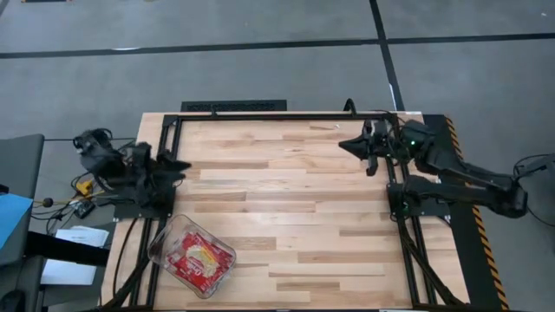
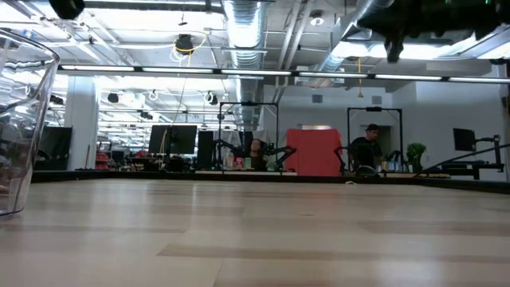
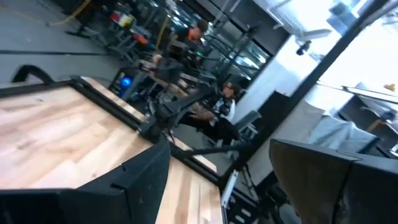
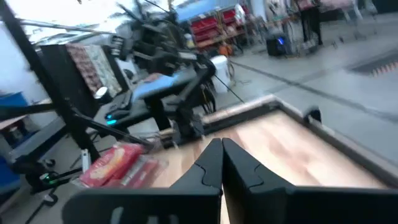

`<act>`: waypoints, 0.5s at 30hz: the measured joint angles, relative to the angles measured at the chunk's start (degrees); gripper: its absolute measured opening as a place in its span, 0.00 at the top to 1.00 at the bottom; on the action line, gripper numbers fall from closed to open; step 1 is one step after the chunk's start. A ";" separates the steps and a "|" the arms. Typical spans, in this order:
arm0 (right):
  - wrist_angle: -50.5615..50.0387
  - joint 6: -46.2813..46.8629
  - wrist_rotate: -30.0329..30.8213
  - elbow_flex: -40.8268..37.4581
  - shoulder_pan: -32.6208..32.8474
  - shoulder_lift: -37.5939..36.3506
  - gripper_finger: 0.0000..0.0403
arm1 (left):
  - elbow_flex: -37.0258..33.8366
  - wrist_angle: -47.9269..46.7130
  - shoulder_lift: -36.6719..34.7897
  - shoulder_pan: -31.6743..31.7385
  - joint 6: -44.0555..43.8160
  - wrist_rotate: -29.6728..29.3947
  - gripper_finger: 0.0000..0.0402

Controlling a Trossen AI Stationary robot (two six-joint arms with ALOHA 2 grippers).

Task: Sort popcorn bags into baskets
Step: Return to Home Position

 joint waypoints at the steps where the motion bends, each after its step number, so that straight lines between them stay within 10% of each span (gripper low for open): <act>1: 0.90 0.83 0.23 -1.23 -0.07 0.10 0.95 | -1.88 1.87 -0.32 0.09 0.12 0.64 0.34; 15: 12.28 -1.14 -0.08 -7.00 1.59 7.78 0.97 | -27.37 29.78 -3.55 8.41 2.67 26.81 0.35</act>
